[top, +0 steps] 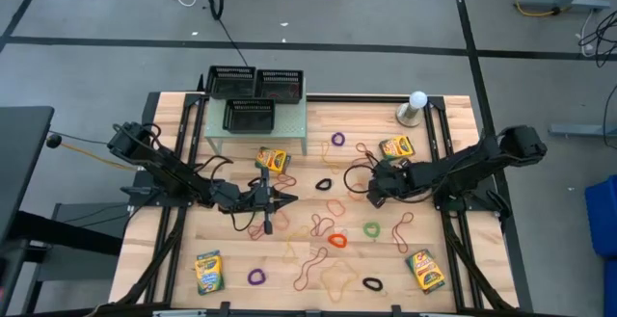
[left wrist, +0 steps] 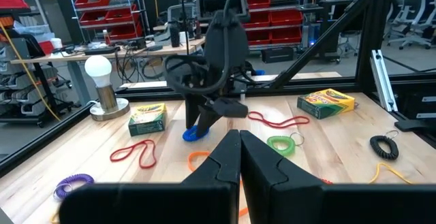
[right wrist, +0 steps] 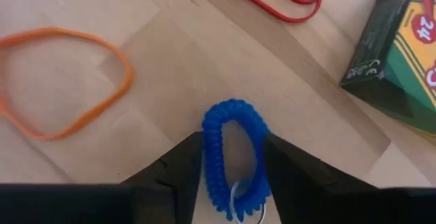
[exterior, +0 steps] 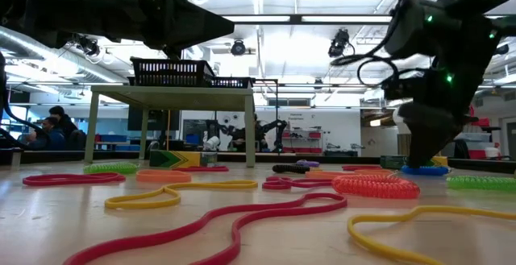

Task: Pick & Place Office Desk Supplies
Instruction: Put the blue spring rubberband into the top left black bin

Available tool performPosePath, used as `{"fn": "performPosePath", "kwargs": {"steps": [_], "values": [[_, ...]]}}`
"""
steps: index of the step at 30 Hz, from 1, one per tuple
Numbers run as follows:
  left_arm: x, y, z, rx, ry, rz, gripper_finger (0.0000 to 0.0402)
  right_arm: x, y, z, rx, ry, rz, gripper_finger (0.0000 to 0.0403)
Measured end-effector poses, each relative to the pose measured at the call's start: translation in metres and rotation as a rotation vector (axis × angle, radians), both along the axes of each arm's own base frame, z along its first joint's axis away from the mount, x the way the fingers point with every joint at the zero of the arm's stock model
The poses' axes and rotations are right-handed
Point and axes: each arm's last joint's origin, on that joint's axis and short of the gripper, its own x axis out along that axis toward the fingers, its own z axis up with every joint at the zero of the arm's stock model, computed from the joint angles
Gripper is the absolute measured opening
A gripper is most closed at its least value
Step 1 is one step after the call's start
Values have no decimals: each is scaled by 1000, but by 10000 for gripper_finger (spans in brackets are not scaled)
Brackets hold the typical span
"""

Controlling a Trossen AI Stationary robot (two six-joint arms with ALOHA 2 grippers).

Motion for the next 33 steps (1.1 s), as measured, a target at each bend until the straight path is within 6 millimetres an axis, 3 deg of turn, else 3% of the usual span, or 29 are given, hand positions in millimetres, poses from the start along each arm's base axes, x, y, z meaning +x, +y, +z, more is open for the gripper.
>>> {"fn": "performPosePath", "kwargs": {"steps": [14,28,33], "values": [[0,0,0,0,0,0,7,9,0,-3,34,-18,95,17],[3,7,5,81,-27,31,7,21,2,14,30,-18,162,8],[2,6,4,81,-23,26,7,21,3,16,63,-4,170,41]]}}
